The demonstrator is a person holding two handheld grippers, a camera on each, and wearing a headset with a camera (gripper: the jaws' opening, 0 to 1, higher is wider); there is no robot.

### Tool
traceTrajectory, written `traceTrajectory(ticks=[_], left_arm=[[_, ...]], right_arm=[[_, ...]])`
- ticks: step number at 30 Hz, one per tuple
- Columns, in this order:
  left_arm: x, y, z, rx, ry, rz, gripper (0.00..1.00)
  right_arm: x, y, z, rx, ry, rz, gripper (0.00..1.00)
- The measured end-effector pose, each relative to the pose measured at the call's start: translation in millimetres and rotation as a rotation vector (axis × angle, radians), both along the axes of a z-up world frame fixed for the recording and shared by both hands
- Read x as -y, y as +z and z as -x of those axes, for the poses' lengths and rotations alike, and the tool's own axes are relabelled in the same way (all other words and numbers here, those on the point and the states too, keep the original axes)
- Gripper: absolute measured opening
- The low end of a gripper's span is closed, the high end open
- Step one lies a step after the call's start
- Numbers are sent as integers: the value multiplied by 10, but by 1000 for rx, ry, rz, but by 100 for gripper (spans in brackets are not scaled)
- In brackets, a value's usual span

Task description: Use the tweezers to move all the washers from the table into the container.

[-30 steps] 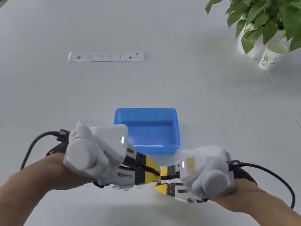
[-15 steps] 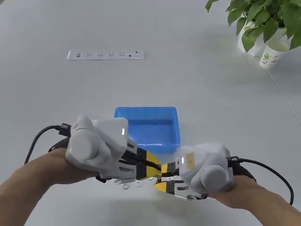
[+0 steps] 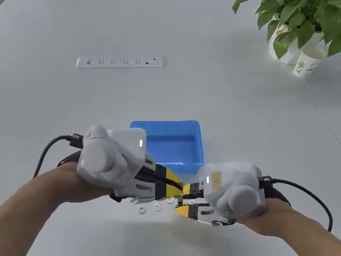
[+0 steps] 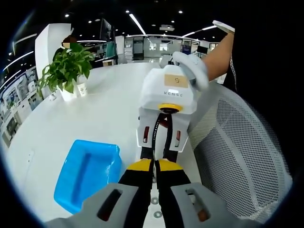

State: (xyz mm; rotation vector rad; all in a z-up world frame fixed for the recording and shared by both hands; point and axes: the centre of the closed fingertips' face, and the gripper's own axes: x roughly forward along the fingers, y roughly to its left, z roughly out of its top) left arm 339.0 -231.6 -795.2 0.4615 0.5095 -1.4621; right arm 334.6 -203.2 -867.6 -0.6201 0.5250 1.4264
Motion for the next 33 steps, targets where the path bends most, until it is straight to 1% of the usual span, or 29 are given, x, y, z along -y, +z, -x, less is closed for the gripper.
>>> traceTrajectory(ticks=[6, 13, 15, 20, 33], left_arm=[[10, 0, 18, 0, -5, -2, 5], [-3, -2, 33, -2, -8, -4, 5], [-13, -2, 36, -1, -7, -6, 5], [-21, -3, 39, -3, -7, -7, 5], [-22, -5, 44, -4, -10, -13, 5]], right_arm=[[6, -7, 13, -17, -8, 3, 11], [-3, 4, 24, -14, -10, 5, 11], [-6, 3, 22, -6, -8, 4, 10], [-6, 3, 25, -14, -16, 3, 10], [0, -6, 18, -1, -8, 8, 9]])
